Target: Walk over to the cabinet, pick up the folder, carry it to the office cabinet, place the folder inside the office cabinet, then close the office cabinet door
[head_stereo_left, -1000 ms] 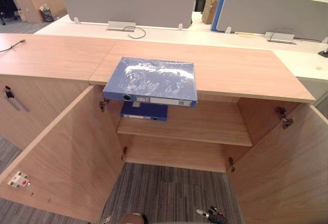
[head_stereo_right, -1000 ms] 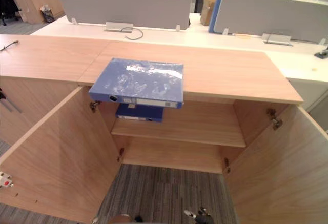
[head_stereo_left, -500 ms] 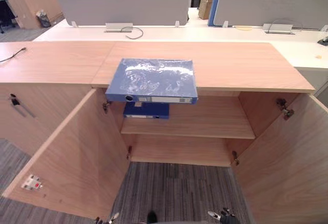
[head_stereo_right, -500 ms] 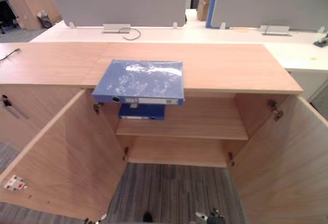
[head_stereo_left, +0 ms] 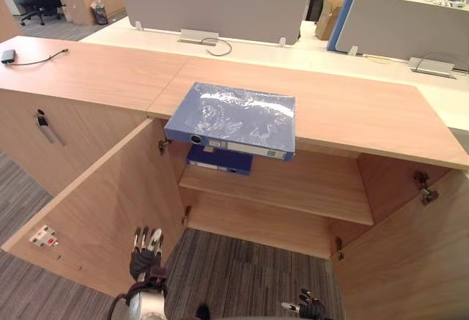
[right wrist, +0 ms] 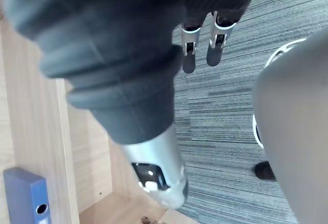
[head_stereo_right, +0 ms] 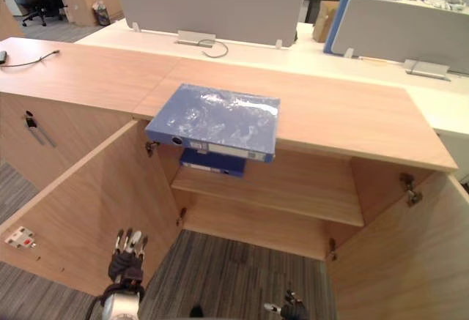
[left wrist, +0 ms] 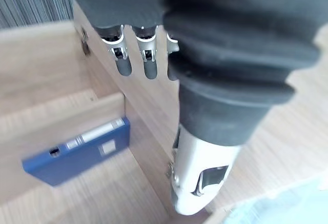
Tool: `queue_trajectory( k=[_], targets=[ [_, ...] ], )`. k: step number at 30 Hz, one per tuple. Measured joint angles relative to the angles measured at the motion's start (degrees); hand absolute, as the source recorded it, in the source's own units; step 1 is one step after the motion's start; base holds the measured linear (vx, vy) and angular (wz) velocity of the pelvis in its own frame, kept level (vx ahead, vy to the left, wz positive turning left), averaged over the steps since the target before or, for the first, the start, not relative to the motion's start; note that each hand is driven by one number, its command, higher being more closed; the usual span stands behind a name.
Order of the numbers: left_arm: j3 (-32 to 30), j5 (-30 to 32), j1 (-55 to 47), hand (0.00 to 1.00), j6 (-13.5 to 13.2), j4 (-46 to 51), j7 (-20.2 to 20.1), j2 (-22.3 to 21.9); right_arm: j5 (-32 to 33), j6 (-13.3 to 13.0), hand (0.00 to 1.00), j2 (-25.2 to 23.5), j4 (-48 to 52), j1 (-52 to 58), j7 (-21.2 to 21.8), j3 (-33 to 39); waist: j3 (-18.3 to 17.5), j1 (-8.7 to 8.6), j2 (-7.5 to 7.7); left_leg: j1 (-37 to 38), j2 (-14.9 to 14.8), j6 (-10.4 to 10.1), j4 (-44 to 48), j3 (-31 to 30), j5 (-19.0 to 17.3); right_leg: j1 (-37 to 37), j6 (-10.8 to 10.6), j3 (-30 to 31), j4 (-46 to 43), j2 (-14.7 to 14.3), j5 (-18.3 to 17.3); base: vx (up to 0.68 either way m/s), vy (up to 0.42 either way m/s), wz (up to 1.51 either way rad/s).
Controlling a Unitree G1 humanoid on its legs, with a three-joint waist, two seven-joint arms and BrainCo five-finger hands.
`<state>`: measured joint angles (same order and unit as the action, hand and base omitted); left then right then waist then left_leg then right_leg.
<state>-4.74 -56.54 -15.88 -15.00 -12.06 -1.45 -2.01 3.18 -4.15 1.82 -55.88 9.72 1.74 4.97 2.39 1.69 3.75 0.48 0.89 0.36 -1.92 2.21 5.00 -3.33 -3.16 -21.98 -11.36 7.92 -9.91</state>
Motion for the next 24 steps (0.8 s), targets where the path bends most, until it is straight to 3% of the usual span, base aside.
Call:
queue_trajectory(
  k=[3,6,9,10,11,12,17,20,23,24],
  targets=[
    [1.85,-4.45,0.0,0.0,-0.37,4.72,0.15,-0.05,-0.36,0.19,0.0,-0.88,0.0,-0.03,-0.18,-0.09,-0.5,0.49,0.13,-0.03,0.12,-0.38,0.02,-0.48,-0.53,-1.92,0.05,-0.76,2.43,-0.43,0.7,0.15,-0.047,0.12],
    [4.5,-4.62,-0.03,0.0,-2.07,14.04,2.62,0.02,-1.99,0.57,0.0,-1.58,-0.19,0.05,-0.22,-0.62,-0.96,0.96,1.18,-0.32,0.34,-0.55,0.36,-1.36,-1.39,-3.33,-0.39,-1.45,4.58,-0.78,1.22,0.14,-0.034,0.22],
    [5.34,3.6,-0.11,0.0,-3.09,22.97,6.05,0.13,-2.11,0.56,0.0,-2.03,-0.68,0.06,-0.21,-0.64,-1.27,1.64,1.74,-0.44,0.3,-0.83,2.46,-1.48,-3.4,-4.4,-0.36,-1.34,4.94,-0.85,1.5,0.07,-0.007,0.02],
    [5.31,7.79,-0.13,0.0,-3.22,24.99,7.27,0.11,-2.1,0.54,0.0,-2.04,-0.74,0.05,-0.21,-0.63,-1.27,1.68,1.74,-0.47,0.25,-0.74,3.02,-1.53,-3.91,-4.6,-0.34,-1.31,4.94,-0.9,1.55,0.03,0.002,0.0],
    [5.06,18.08,-0.15,0.0,-3.15,27.23,10.01,0.04,-2.08,0.49,0.0,-2.04,-1.0,0.01,-0.18,-0.63,-1.33,1.83,1.78,-0.56,0.26,-0.8,3.45,-1.65,-4.3,-4.73,-0.26,-1.3,4.94,-0.9,1.69,0.0,0.0,0.0],
    [4.91,23.58,-0.19,0.0,-2.83,28.64,11.38,-0.02,-2.06,0.47,0.0,-2.03,-1.12,-0.04,-0.16,-0.63,-1.33,1.95,1.78,-0.62,0.26,-0.78,3.49,-1.77,-4.36,-4.73,-0.25,-1.3,4.95,-0.94,1.84,0.0,0.006,0.04],
    [3.19,43.79,-0.27,0.0,-0.17,33.89,16.34,-0.65,-1.97,0.49,0.0,-2.03,-1.9,-0.06,0.0,-0.62,-1.7,2.34,2.19,-1.48,0.37,-0.34,4.13,-2.64,-4.81,-4.5,0.04,-1.16,5.0,-1.02,2.15,-0.04,0.013,0.08],
    [2.99,60.3,-0.05,0.0,2.24,36.58,21.62,-0.51,-2.08,0.51,0.0,-2.11,-2.35,-0.04,0.06,-1.95,-2.33,2.38,2.68,-1.53,0.45,-0.3,3.97,-2.64,-4.89,-4.48,0.06,-0.62,5.56,-1.07,2.14,-0.05,0.0,-0.05],
    [4.1,75.21,2.62,0.0,3.63,37.17,26.41,1.44,-2.11,0.49,0.0,-2.11,-2.39,-0.03,0.08,-2.83,-2.57,2.2,2.86,-1.51,0.48,-0.76,3.41,-2.37,-4.79,-4.21,0.08,0.59,6.62,-1.27,2.13,-0.07,-0.007,-0.12],
    [4.64,77.14,3.52,0.0,3.82,37.17,27.05,2.25,-2.11,0.47,0.0,-2.1,-2.4,-0.04,0.09,-2.85,-2.64,2.12,2.85,-1.51,0.48,-0.82,3.13,-2.36,-4.52,-4.0,0.09,0.72,6.8,-1.33,2.12,-0.11,-0.032,-0.08]
  ],
)
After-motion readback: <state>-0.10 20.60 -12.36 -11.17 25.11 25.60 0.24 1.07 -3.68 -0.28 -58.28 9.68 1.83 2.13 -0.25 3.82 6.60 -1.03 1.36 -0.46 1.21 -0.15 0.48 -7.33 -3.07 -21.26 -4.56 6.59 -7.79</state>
